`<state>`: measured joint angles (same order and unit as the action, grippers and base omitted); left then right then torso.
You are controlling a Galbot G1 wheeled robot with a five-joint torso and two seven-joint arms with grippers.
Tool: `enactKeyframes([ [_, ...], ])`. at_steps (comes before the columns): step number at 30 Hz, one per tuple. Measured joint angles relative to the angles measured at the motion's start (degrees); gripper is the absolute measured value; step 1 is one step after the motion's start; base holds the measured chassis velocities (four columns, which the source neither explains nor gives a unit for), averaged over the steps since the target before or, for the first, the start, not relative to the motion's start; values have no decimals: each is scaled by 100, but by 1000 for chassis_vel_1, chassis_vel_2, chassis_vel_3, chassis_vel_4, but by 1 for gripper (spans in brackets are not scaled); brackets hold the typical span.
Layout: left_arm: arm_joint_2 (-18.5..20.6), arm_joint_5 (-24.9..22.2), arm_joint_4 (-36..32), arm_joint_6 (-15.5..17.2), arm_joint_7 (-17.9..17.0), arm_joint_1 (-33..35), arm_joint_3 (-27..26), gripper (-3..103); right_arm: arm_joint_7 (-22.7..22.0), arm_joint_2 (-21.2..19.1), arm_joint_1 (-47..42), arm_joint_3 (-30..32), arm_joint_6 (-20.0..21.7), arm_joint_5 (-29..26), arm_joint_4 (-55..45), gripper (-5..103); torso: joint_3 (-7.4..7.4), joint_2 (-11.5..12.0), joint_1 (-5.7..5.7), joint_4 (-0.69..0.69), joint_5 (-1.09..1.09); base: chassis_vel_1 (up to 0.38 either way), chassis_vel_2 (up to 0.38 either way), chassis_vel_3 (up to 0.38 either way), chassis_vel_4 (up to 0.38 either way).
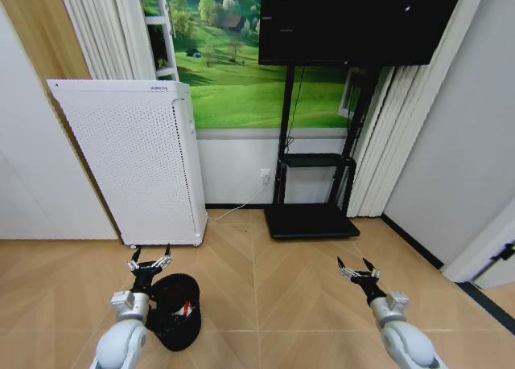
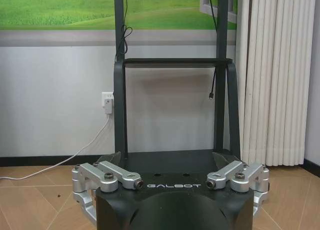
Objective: Pick up the trash bin and place the garbage on the floor into it.
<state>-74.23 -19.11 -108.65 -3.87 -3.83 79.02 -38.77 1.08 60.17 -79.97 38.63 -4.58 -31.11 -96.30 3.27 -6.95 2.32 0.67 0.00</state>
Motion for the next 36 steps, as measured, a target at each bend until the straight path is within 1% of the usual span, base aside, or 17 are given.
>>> enactKeyframes([
  [9, 0, 0, -1, -3, 2, 0, -1, 100, 0, 0, 0, 0, 0, 0, 0, 100, 1, -2, 0, 0, 0, 0, 0, 0, 0],
  [12, 1, 0, -2, -3, 2, 0, -1, 100, 0, 0, 0, 0, 0, 0, 0, 100, 35, -40, 5, 0, 0, 0, 0, 0, 0],
  [15, 0, 0, -2, -3, 3, 0, -1, 100, 0, 0, 0, 0, 0, 0, 0, 100, 101, -120, 18, 0, 0, 0, 0, 0, 0],
  [16, 0, 0, -2, -3, 3, 0, -1, 100, 0, 0, 0, 0, 0, 0, 0, 100, 101, -120, 18, 0, 0, 0, 0, 0, 0],
  [18, 1, 0, -3, -3, 4, 0, -1, 100, 0, 0, 0, 0, 0, 0, 0, 100, 163, -195, 31, 0, 0, 0, 0, 0, 0],
  [19, 1, 0, -3, -3, 4, 0, -1, 100, 0, 0, 0, 0, 0, 0, 0, 100, 163, -195, 31, 0, 0, 0, 0, 0, 0],
  [21, 1, 0, -4, -3, 4, 0, -1, 100, 0, 0, 0, 0, 0, 0, 0, 100, 221, -265, 43, 0, 0, 0, 0, 0, 0],
  [22, 1, 0, -4, -3, 4, 0, -1, 100, 0, 0, 0, 0, 0, 0, 0, 100, 221, -265, 43, 0, 0, 0, 0, 0, 0],
  [25, 1, -1, -4, -3, 6, 0, -1, 100, 0, 0, 0, 0, 0, 0, 0, 100, 300, -365, 63, 0, 0, 0, 0, 0, 0],
  [26, 1, -1, -4, -3, 6, 0, -1, 100, 0, 0, 0, 0, 0, 0, 0, 100, 300, -365, 63, 0, 0, 0, 0, 0, 0],
  [29, 1, -1, -5, -3, 7, 1, -1, 100, 0, 0, 0, 0, 0, 0, 0, 100, 367, -456, 88, 0, 0, 0, 0, 0, 0],
  [30, 1, -1, -5, -3, 7, 1, -1, 100, 0, 0, 0, 0, 0, 0, 0, 100, 367, -456, 88, 0, 0, 0, 0, 0, 0],
  [32, 1, -1, -5, -3, 8, 1, -1, 100, 0, 0, 0, 0, 0, 0, 0, 100, 429, -537, 108, 0, 0, 0, 0, 0, 0],
  [36, 1, -1, -5, -3, 9, 0, -1, 100, 0, 0, 0, 0, 0, 0, 0, 100, 484, -611, 126, 0, 0, 0, 0, 0, 0],
])
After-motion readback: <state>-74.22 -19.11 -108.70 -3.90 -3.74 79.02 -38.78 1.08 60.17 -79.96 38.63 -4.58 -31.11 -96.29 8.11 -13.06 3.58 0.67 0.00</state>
